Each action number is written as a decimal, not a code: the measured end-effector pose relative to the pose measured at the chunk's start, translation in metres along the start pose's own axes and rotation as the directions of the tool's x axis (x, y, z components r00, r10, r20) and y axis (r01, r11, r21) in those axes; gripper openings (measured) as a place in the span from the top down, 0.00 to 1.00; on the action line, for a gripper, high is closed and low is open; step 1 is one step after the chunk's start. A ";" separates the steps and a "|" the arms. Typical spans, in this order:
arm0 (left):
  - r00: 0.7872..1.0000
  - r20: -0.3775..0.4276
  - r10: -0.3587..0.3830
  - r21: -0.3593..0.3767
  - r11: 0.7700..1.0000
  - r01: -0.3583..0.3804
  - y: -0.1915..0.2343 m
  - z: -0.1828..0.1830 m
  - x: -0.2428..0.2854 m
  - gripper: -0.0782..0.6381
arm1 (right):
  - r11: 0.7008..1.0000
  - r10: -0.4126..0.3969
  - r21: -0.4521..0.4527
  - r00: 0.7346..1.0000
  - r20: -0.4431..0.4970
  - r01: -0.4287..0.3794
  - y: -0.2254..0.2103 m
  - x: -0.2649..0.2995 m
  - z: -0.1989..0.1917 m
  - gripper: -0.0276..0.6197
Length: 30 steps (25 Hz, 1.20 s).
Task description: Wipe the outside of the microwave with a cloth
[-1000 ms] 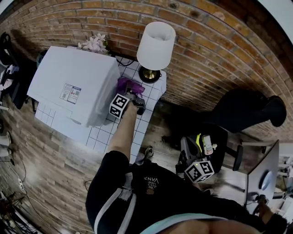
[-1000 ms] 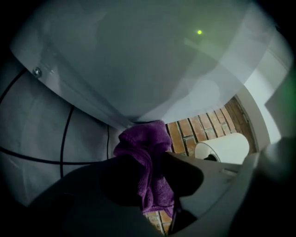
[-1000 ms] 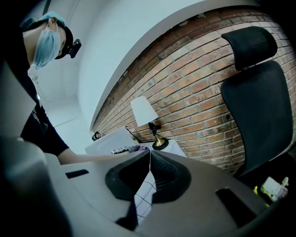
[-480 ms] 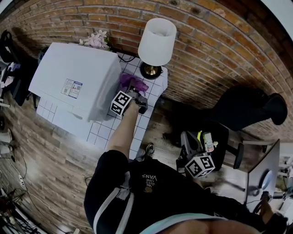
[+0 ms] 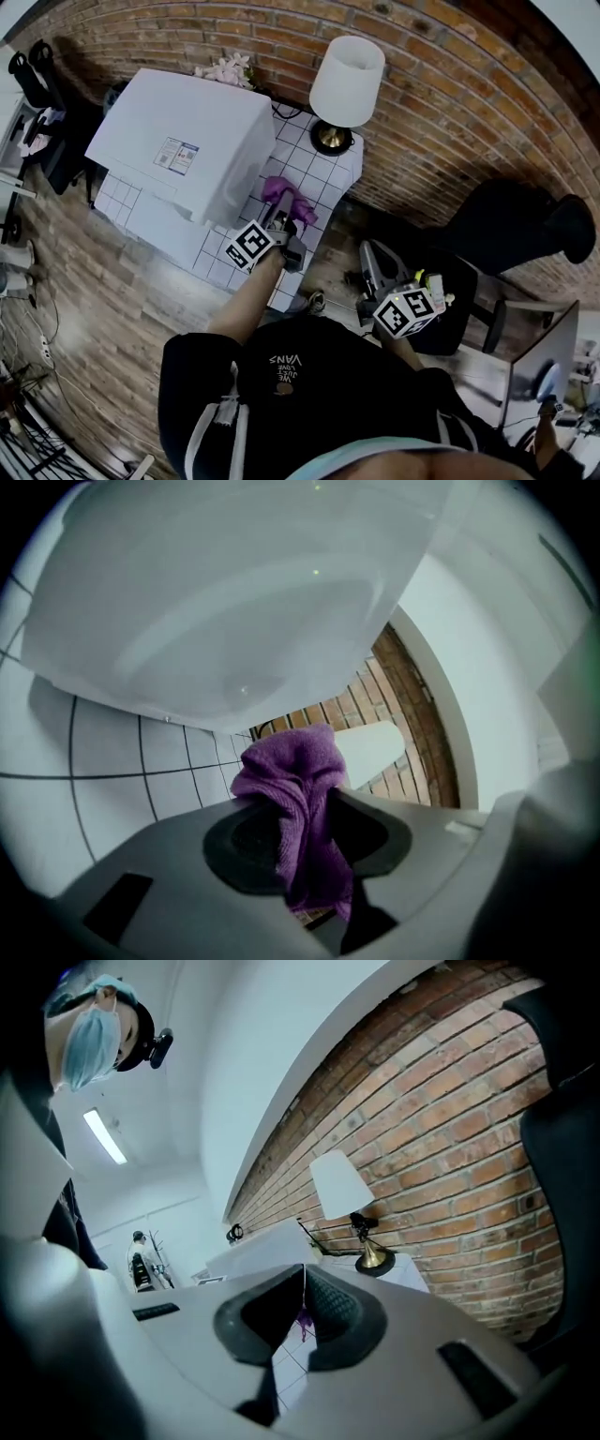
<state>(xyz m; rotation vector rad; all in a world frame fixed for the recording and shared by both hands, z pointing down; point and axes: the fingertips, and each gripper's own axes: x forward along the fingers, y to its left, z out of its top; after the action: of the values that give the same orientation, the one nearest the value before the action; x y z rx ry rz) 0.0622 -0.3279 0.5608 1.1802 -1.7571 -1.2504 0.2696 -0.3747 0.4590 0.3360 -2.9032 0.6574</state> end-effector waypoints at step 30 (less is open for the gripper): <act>0.981 0.193 -0.006 0.719 0.681 -0.137 -0.101 0.161 -0.264 0.69 | 0.920 0.368 -0.134 0.929 -0.034 -0.369 0.182 0.099 0.003 0.95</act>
<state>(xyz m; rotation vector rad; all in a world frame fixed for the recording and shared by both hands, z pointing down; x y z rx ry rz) 0.0458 -0.0402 0.4096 1.4292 -2.5435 -0.5919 0.1290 -0.2339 0.4009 -0.2394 -3.0084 0.4944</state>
